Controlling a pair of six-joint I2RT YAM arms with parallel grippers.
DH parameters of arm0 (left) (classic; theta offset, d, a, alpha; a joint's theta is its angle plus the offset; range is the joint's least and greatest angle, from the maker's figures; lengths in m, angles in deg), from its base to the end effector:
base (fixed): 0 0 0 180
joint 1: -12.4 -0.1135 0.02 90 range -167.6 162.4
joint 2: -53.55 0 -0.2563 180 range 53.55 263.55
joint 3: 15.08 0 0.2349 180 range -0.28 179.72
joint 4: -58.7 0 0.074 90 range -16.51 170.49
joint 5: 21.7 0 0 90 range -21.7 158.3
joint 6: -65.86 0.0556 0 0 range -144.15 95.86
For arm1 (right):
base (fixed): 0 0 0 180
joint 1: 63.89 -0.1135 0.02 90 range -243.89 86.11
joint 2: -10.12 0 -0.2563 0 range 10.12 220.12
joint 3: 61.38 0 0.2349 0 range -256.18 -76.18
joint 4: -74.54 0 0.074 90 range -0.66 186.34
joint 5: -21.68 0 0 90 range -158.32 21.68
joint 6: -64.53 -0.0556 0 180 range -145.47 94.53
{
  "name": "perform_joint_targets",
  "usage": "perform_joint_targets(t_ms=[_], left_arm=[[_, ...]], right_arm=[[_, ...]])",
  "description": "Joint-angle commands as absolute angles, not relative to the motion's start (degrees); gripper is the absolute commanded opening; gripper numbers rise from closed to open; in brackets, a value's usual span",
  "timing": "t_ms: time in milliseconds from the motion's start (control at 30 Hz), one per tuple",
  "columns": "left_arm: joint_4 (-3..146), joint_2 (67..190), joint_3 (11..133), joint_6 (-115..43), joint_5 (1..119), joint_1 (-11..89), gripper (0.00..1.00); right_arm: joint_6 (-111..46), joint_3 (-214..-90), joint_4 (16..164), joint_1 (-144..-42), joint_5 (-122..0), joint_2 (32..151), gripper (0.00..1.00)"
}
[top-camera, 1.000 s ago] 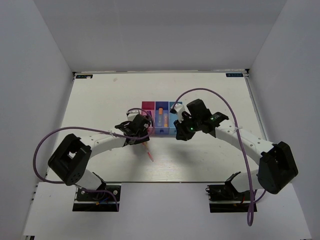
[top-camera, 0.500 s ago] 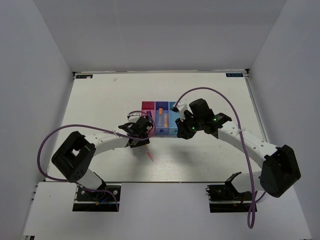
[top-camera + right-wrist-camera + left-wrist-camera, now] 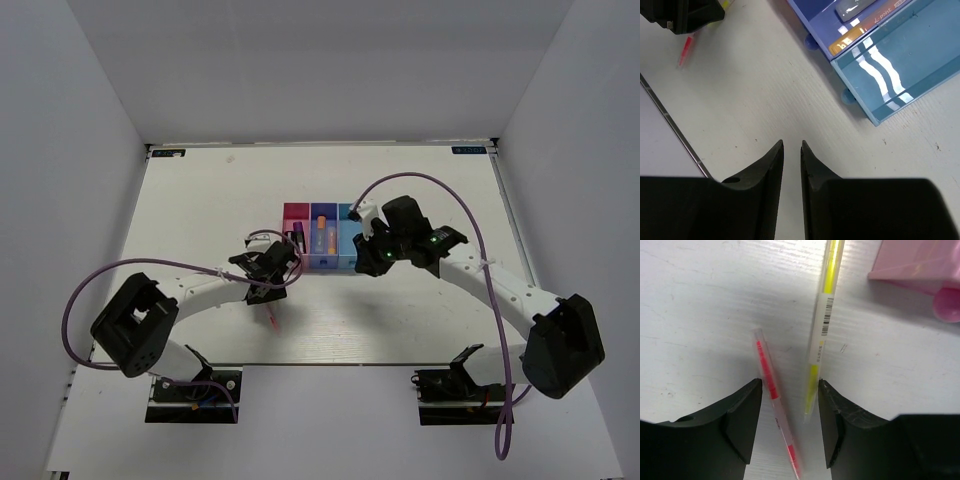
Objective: Sort the stationery into containers
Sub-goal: Pick up the pen from the center of the board.
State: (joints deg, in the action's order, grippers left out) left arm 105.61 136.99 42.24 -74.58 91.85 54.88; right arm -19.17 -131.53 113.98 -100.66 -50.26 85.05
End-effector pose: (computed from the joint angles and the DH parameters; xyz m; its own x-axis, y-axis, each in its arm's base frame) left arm 0.1906 -0.1444 0.1452 -0.8602 -0.1706 -0.4805 -0.2043 0.9787 0.0184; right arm 0.2127 0.1804 0.2529 -0.4733 -0.4839 -0.7361 -0.8039 0.5790 0.1363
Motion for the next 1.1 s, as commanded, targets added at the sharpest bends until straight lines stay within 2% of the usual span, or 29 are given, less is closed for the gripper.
perform_joint_targets(t_ms=[0, 367, 700, 833, 867, 933, 1033, 1067], left_arm=[[107.2, 134.0, 41.4, -74.2, 93.1, 54.8, 0.59], [115.0, 124.9, 36.5, -78.6, 93.7, 58.2, 0.59], [112.3, 128.2, 33.6, -79.7, 92.2, 58.5, 0.57], [111.6, 128.9, 32.7, -80.4, 91.9, 58.6, 0.47], [111.6, 128.9, 32.5, -80.6, 91.8, 58.5, 0.39], [112.1, 128.6, 31.8, -80.9, 91.9, 59.1, 0.32], [113.0, 127.6, 30.3, -82.0, 91.9, 59.6, 0.15], [113.0, 127.3, 30.0, -82.2, 91.9, 59.6, 0.13]], right_arm=[[-19.7, -131.1, 111.7, -100.2, -50.1, 83.2, 0.24], [-19.8, -130.8, 111.5, -99.5, -49.6, 82.4, 0.24], [-20.4, -130.4, 111.3, -98.8, -49.6, 80.5, 0.25], [-20.5, -130.3, 111.4, -98.4, -49.4, 80.3, 0.25], [-20.6, -130.3, 111.2, -98.1, -49.3, 80.3, 0.25], [-20.6, -130.3, 111.2, -97.9, -49.1, 80.2, 0.25], [-20.6, -130.2, 111.2, -97.6, -48.9, 80.0, 0.25], [-20.7, -130.1, 111.2, -97.4, -48.7, 79.9, 0.25]])
